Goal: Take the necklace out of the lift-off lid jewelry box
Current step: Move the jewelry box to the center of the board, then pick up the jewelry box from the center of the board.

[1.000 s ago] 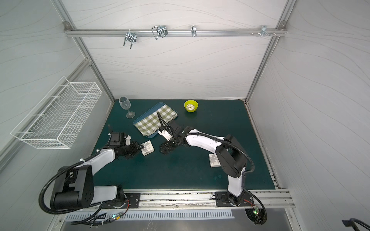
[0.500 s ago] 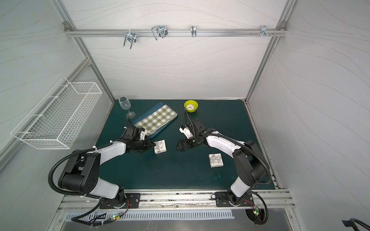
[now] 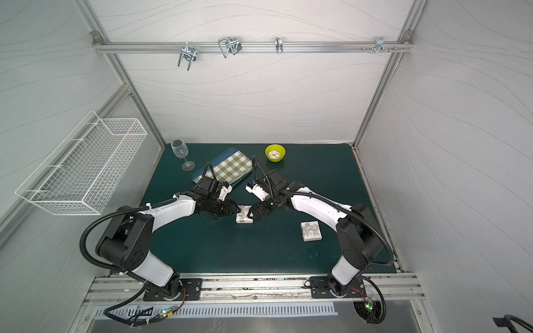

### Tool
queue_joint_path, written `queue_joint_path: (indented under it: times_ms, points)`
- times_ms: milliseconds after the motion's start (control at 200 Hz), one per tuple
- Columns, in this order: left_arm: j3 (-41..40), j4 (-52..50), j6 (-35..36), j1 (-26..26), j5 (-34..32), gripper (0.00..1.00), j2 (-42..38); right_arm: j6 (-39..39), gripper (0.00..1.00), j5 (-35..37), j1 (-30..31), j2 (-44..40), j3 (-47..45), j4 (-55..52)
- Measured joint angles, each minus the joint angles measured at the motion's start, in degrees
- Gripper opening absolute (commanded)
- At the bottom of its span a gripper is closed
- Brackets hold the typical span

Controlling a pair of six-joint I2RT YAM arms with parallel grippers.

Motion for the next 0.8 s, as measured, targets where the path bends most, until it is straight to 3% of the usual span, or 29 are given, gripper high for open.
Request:
queue_joint_path:
  times_ms: [170,460,800]
  points:
    - [0.02,-5.97,-0.13,1.16,-5.03,0.99,-8.28,-7.43,0.99,4.44,2.86,4.37,4.76,-1.7]
    - [-7.98,-9.18,-4.26,6.54,-7.98,0.98,-22.36,-20.76,0.99,5.79,6.73,12.46,10.01,-2.62]
    - [-9.51,-9.6,-4.85,6.54,-9.62,0.96,-26.08,-24.37,0.99,7.32,6.73,20.52,16.81,-4.61]
